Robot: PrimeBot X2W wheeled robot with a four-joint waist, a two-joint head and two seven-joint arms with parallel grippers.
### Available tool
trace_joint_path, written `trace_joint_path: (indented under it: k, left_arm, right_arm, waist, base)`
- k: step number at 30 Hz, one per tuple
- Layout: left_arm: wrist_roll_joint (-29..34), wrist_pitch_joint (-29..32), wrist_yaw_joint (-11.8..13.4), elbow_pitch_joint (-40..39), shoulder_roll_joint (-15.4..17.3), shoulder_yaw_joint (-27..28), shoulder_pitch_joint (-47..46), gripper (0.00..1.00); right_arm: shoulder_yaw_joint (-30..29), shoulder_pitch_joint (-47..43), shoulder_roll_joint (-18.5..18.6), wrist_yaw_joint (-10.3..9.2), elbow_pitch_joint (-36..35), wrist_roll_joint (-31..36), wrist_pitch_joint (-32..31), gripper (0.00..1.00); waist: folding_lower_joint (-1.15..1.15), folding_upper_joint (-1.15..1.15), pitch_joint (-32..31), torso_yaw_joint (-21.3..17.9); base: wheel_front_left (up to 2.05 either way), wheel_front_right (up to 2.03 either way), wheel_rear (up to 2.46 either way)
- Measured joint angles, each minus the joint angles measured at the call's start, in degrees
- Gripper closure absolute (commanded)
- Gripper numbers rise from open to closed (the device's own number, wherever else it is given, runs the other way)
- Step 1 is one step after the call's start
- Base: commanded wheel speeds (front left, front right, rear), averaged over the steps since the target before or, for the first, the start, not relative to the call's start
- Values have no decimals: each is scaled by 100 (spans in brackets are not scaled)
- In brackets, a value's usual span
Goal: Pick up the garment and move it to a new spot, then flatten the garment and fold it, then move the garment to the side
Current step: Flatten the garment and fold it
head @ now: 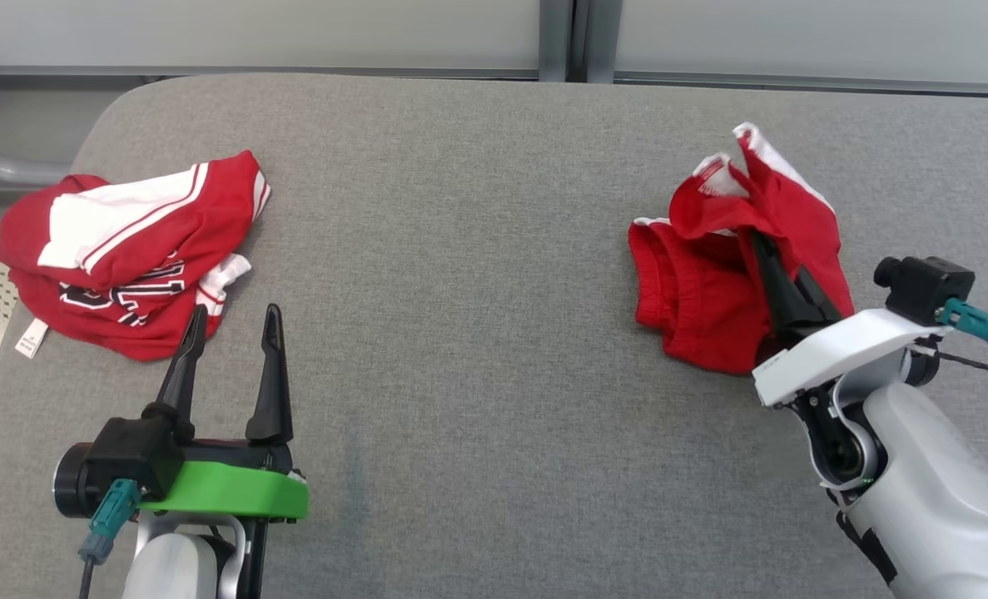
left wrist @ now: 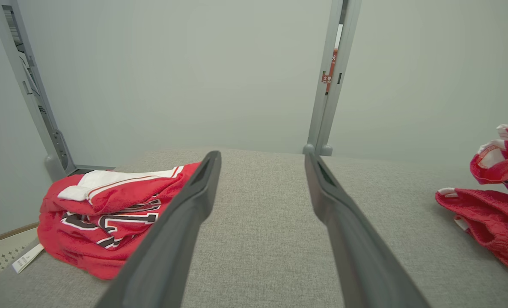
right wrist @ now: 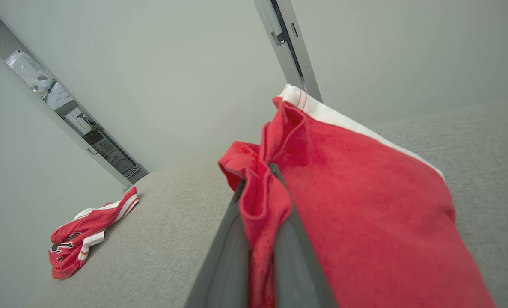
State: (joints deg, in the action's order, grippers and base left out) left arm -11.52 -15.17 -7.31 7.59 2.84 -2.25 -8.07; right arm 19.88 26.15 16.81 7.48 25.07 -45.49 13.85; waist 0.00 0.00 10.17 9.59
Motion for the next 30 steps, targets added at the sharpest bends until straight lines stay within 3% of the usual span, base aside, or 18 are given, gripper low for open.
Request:
trace_joint_path:
  k: [6,7,8,9,14,22,28,29,30]
  left_arm:
    - [-49,0,2,32,0,-79,-6,0]
    - [-54,0,2,36,0,-76,-6,0]
    - [-64,0,2,44,1,-71,-6,0]
    - [-79,0,4,60,1,-71,-7,0]
    - [-97,0,12,53,1,-103,-7,0]
    - [5,0,21,11,1,-102,-7,0]
    - [40,0,21,-36,1,-147,-8,0]
    - [45,0,21,-43,1,-157,-14,0]
    - [48,0,21,-48,1,-164,-17,0]
  right_arm:
    - [444,-1,-165,0,485,438,12,100]
    - [499,-2,-174,0,550,563,23,91]
    - [490,-6,-218,0,623,577,46,28]
    - [492,-14,-264,-1,656,531,65,0]
    - [341,-13,-238,0,504,695,107,0]
    - [-985,-339,-5,0,-467,995,120,0]
    - [-1846,-638,119,0,-437,1304,121,0]
    - [-1920,-644,138,0,-370,1396,120,14]
    - [-1969,-648,149,0,-294,1481,121,61]
  waist:
    - [0,0,64,193]
    - [0,0,75,214]
    - [0,0,91,231]
    - [0,0,106,244]
    - [0,0,121,224]
    - [0,0,46,91]
    - [0,0,53,74]
    - [0,0,71,76]
    - [0,0,91,80]
  base:
    - [0,0,0]
    - [0,0,0]
    - [0,0,0]
    - [0,0,0]
    - [0,0,0]
    - [0,0,0]
    - [0,0,0]
    - [0,0,0]
    - [0,0,0]
